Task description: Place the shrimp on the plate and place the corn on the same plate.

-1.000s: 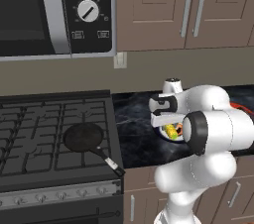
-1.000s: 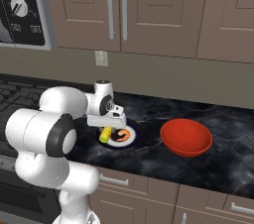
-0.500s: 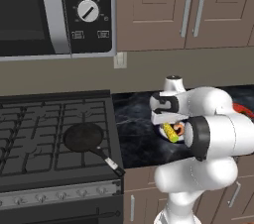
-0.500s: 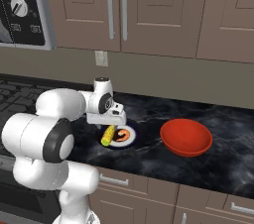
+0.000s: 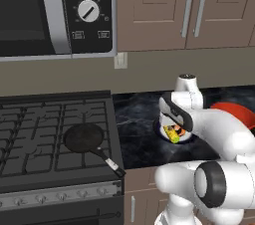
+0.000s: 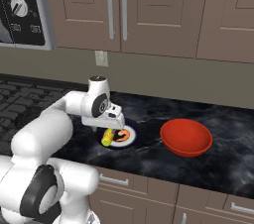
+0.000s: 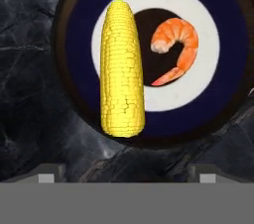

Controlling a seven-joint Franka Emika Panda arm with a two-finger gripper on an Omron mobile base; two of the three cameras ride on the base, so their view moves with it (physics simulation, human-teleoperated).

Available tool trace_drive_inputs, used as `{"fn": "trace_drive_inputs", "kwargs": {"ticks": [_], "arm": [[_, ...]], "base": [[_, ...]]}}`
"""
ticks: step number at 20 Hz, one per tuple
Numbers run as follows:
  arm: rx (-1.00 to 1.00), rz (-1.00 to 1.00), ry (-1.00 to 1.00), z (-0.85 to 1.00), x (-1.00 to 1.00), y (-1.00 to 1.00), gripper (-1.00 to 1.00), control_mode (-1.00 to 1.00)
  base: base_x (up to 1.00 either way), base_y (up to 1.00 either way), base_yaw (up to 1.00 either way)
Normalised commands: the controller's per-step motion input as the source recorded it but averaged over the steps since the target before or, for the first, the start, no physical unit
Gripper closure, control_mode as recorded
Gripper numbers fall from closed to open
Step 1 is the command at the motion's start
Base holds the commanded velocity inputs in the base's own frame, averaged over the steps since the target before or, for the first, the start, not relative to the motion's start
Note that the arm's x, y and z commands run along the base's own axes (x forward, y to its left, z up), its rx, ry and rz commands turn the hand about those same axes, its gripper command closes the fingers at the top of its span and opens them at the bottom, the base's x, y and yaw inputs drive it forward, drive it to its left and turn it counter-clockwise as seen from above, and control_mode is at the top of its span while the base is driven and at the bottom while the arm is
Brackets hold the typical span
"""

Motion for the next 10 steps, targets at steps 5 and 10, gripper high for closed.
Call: {"fn": "trace_drive_inputs", "kwargs": {"ticks": [5,10], "arm": [[-0.02,-0.01,-0.23,0.33,-0.82,0.0,-1.0,-1.0],[-0.08,0.0,-0.18,0.55,-0.24,0.34,-1.0,-1.0]], "base": [[0.0,0.0,0.0],[0.0,0.0,0.0]]}}
